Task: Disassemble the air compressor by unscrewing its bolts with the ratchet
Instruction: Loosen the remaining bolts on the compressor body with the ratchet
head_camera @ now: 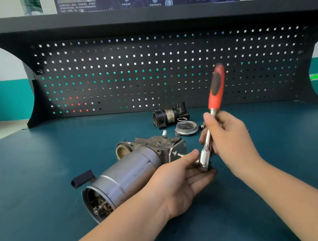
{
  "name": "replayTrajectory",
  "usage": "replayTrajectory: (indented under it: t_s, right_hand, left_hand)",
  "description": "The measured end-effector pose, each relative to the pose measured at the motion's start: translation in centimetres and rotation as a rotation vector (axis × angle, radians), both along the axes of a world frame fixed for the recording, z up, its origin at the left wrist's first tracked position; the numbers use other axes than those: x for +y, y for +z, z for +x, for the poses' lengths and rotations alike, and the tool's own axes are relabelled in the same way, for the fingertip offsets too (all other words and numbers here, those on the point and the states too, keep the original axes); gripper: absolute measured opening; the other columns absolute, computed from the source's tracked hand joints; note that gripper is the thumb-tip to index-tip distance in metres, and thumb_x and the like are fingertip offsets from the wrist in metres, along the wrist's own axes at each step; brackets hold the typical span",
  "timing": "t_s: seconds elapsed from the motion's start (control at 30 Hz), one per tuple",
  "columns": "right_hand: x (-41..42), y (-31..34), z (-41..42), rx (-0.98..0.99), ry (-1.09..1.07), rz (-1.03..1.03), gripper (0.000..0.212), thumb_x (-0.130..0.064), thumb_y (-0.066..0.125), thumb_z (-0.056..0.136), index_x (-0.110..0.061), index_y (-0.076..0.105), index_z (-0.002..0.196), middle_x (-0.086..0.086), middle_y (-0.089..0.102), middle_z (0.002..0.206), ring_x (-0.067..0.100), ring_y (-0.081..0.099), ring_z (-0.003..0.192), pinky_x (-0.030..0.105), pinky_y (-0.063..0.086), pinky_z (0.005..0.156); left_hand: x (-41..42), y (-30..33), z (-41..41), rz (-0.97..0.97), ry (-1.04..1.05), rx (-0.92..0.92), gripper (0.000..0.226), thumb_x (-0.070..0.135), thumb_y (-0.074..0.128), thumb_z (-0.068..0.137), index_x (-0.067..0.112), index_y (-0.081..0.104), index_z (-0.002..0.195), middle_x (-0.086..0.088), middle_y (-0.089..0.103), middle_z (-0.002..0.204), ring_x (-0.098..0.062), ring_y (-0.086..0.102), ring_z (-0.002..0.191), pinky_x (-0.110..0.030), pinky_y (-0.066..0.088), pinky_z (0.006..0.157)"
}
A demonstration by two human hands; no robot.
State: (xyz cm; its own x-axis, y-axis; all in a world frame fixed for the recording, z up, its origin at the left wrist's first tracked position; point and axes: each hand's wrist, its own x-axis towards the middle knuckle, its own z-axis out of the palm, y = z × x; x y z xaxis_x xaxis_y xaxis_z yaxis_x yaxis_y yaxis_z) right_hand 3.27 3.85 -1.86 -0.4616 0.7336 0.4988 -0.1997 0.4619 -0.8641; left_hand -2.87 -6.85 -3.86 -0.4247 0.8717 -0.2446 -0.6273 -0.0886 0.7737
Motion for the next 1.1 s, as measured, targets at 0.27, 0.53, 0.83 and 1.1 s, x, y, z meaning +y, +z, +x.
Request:
replayTrajectory:
  t_s: [0.27, 0.53, 0.83, 1.1]
  right_hand:
    - [1.6, -1.0, -0.7, -0.089, 0.090, -0.699, 0.029, -0.023, 0.043, 0.101, -0.008, 0.048, 0.076, 0.000, 0.052, 0.037, 0.002, 0.028, 0.020, 0.012, 0.015, 0.026]
    - [2.0, -0.7, -0.5, -0.158, 0.037, -0.638, 0.028, -0.028, 0.045, 0.100, -0.011, 0.052, 0.079, 0.000, 0.051, 0.041, 0.004, 0.030, 0.021, 0.011, 0.017, 0.027]
    - [6.0, -0.1, 0.7, 0.027, -0.139, -0.774, 0.029, -0.025, 0.043, 0.099, -0.015, 0.050, 0.073, 0.003, 0.052, 0.059, 0.001, 0.035, 0.021, 0.008, 0.021, 0.027]
    - [9.0, -0.2, 2.0, 0.214, -0.237, -0.942, 0.030, -0.025, 0.042, 0.098, -0.016, 0.046, 0.070, 0.000, 0.050, 0.045, 0.007, 0.040, 0.021, 0.007, 0.025, 0.030]
  left_hand:
    - [0.4, -0.1, 0.3, 0.058, 0.151, -0.101, 0.033, 0.035, 0.051, 0.094, 0.004, 0.060, 0.103, -0.018, 0.072, 0.087, -0.024, 0.071, 0.071, -0.032, 0.059, 0.058]
    - [0.7, -0.7, 0.2, -0.004, 0.162, -0.068, 0.023, 0.016, 0.046, 0.098, -0.001, 0.061, 0.097, -0.016, 0.072, 0.081, -0.024, 0.069, 0.076, -0.031, 0.058, 0.060]
    - [0.6, -1.2, 0.6, -0.138, 0.220, 0.311, 0.023, -0.016, 0.041, 0.088, -0.004, 0.059, 0.082, -0.019, 0.063, 0.082, -0.024, 0.065, 0.073, -0.026, 0.058, 0.067]
    - [1.5, -3.4, -0.5, -0.535, -0.102, 2.168, 0.041, 0.009, 0.042, 0.090, 0.018, 0.052, 0.128, 0.003, 0.047, 0.136, -0.016, 0.041, 0.123, -0.016, 0.022, 0.101]
